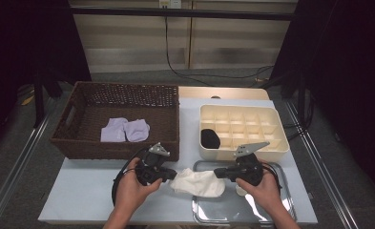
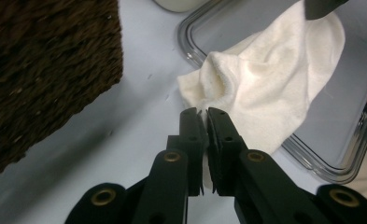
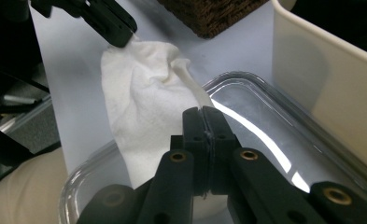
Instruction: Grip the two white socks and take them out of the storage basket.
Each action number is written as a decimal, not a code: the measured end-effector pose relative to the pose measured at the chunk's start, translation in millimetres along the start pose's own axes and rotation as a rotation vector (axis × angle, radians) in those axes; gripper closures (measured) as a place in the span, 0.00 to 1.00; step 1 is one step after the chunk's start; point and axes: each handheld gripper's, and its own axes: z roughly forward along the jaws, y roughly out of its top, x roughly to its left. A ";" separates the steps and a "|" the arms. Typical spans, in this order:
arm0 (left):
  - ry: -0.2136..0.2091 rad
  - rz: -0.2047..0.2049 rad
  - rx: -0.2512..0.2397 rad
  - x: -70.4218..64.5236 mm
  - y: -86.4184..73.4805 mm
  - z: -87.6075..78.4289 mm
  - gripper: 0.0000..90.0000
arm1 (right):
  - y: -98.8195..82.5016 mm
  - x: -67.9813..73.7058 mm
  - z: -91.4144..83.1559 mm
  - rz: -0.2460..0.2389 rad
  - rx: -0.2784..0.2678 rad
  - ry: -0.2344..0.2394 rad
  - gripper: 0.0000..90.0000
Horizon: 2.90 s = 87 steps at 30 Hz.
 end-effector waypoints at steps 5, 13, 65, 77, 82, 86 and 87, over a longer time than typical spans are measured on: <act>-0.006 -0.034 -0.001 4.2 -10.5 11.8 0.95 | -1.8 -8.2 16.8 -0.009 0.079 -0.023 0.98; 0.007 -0.016 0.000 2.1 -10.3 19.9 0.89 | -17.4 -17.1 18.2 -0.005 0.084 -0.036 0.97; -0.049 -0.083 0.080 25.5 -10.9 -13.3 0.89 | 19.3 39.3 92.7 -0.185 0.094 0.066 1.00; -0.079 -0.094 0.073 22.7 -1.7 -25.9 0.89 | 29.2 48.1 119.0 -0.179 0.094 0.074 1.00; -0.069 -0.089 0.096 21.1 4.6 -22.5 0.89 | 30.2 49.4 121.9 -0.182 0.086 0.083 0.99; -0.066 -0.087 0.100 20.4 4.8 -18.3 0.89 | 29.8 46.5 110.3 -0.190 0.081 0.073 0.98; -0.062 -0.089 0.106 19.6 5.2 -17.4 0.89 | 29.8 45.1 105.0 -0.183 0.074 0.070 0.98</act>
